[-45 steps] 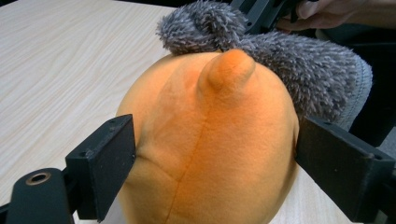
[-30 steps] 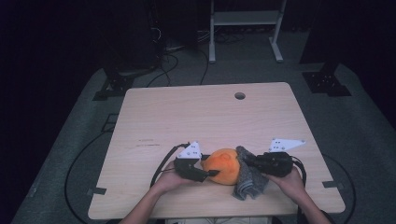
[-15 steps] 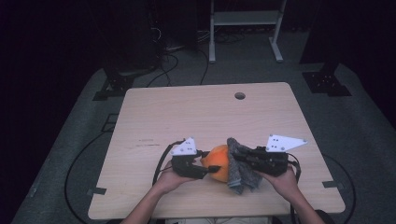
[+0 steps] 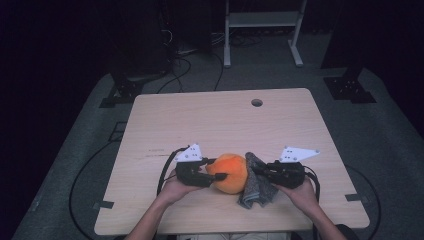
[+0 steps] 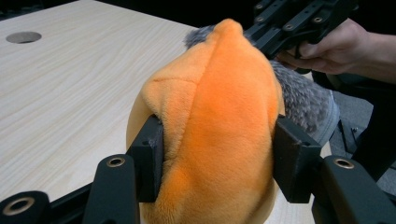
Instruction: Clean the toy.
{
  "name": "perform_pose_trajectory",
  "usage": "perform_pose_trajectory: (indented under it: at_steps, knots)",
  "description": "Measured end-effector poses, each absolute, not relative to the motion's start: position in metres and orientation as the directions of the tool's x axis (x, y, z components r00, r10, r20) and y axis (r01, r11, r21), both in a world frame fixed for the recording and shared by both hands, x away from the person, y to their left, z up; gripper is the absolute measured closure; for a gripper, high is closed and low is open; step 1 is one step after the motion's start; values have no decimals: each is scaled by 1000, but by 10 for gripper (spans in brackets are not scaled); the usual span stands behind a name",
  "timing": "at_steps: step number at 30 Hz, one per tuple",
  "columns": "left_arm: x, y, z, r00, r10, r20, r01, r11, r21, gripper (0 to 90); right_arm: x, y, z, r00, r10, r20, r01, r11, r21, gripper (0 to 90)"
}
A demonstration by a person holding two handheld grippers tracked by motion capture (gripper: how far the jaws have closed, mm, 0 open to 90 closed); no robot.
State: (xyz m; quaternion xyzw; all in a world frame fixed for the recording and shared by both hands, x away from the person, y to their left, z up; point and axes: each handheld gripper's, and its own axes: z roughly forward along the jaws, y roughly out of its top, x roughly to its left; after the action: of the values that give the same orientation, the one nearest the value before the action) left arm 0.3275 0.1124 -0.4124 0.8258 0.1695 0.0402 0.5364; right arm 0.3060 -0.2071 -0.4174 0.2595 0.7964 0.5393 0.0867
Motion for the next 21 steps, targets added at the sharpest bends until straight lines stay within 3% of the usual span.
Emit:
perform_pose_trajectory:
  at_steps: [4, 8, 15, 21]
  knots:
    - [324, 106, -411, 941, 329, -75, 213, -406, 889, 428, 298, -203, -401, -877, 462, 132, 255, 214, 943, 815]
    - [323, 104, -411, 944, 319, -83, 217, -411, 885, 430, 295, -188, -395, -893, 445, 72, 200, 248, 948, 816]
    - [326, 112, -410, 935, 343, -93, 236, -406, 883, 428, 307, -190, -406, -868, 489, 88, 251, 278, 927, 816]
    - [323, 107, -408, 935, 345, -77, 230, -429, 874, 428, 295, -182, -395, -886, 460, 60, 191, 244, 951, 816]
